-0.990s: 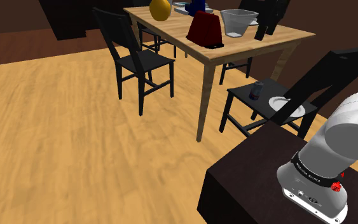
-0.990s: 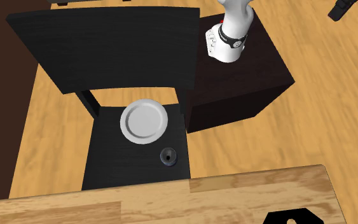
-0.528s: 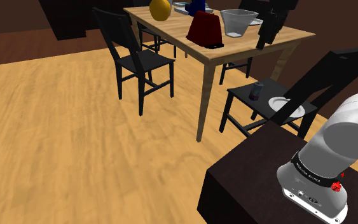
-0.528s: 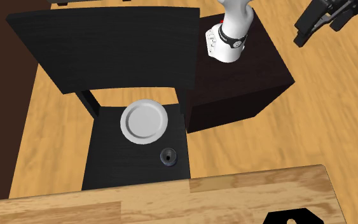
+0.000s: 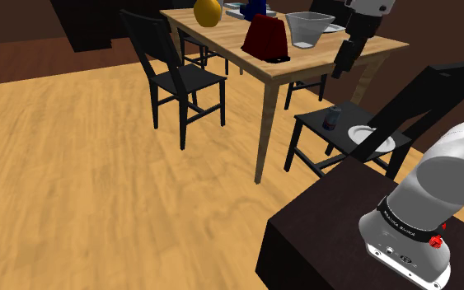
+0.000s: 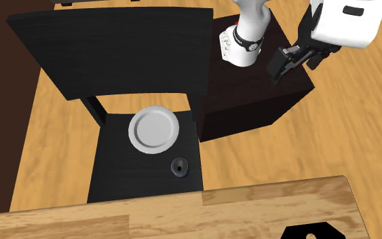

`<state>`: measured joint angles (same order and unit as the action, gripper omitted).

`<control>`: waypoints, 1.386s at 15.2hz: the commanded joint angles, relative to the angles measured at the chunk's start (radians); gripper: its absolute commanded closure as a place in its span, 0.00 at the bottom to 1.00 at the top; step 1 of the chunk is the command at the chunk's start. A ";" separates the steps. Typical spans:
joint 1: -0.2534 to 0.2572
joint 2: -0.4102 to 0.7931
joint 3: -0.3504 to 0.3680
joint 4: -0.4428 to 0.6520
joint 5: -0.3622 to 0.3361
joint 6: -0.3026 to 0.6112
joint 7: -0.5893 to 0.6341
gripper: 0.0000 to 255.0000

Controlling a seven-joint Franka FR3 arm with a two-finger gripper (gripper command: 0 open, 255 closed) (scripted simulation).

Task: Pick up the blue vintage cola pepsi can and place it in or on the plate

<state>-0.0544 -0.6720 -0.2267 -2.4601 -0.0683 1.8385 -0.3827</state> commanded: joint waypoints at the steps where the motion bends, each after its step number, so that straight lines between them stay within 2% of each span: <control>1: -0.012 0.043 -0.045 -0.009 -0.016 0.053 -0.046 0.00; 7: -0.029 0.195 -0.167 -0.008 -0.028 0.203 -0.169 0.00; 12: -0.024 0.357 -0.271 0.030 0.011 0.321 -0.292 0.00; 16: -0.013 0.510 -0.350 0.084 0.092 0.400 -0.417 0.00; 21: -0.024 0.731 -0.411 0.184 0.268 0.463 -0.608 0.00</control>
<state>-0.0727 0.0211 -0.6289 -2.2939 0.1646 2.2931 -0.9533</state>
